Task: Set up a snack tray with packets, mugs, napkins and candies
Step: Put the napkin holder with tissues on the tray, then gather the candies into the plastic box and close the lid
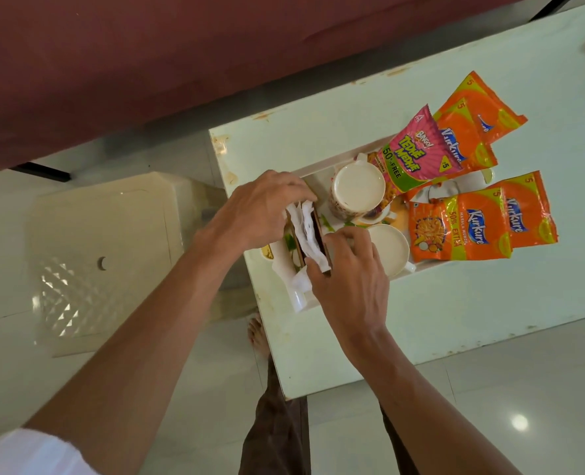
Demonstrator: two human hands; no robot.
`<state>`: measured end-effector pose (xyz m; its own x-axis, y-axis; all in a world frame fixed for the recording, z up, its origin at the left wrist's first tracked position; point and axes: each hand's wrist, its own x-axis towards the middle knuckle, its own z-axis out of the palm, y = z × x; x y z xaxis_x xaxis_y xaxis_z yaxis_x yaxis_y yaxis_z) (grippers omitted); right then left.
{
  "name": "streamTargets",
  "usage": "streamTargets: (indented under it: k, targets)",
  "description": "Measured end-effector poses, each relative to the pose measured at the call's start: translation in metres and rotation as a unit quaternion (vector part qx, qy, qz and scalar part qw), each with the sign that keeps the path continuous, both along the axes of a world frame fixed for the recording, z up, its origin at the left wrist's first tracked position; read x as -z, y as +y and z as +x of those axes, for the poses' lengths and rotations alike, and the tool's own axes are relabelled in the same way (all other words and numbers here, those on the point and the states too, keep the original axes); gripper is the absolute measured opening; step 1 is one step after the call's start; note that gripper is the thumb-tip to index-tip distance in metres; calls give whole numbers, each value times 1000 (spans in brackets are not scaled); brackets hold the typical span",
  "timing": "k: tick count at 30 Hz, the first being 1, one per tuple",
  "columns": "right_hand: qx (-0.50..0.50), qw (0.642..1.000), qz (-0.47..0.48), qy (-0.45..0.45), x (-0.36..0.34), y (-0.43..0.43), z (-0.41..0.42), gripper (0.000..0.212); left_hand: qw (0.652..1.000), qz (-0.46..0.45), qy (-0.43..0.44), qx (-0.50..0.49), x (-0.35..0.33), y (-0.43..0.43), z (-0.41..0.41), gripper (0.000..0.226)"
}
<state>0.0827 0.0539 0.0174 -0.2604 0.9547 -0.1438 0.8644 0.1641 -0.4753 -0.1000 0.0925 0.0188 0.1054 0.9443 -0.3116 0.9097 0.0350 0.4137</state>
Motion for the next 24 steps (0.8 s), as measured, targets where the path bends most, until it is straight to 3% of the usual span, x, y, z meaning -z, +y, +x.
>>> streamTargets:
  k: [3,5,8,11,14,18,20,24]
  targets:
    - [1,1000,26,11,-16,3,16,30,993,9,-50,-110,-5,-14,-1,56]
    - [7,999,37,34,-29,11,35,23,969,25,-127,-209,-8,-23,6,46]
    - [19,990,8,139,-45,38,72,24,904,47,-227,-358,-10,-40,22,35]
    - [11,976,-10,219,-63,83,122,21,814,75,-301,-491,-4,-57,43,29]
    - [34,976,-36,210,-70,135,170,13,740,90,-328,-580,4,-70,59,27]
    - [33,989,-79,119,-58,209,219,13,663,109,-325,-665,13,-79,71,22]
    - [33,989,-128,73,-45,241,230,16,652,108,-307,-685,21,-81,73,27]
    - [39,968,-246,18,-11,280,227,17,666,42,-277,-692,37,-82,68,25]
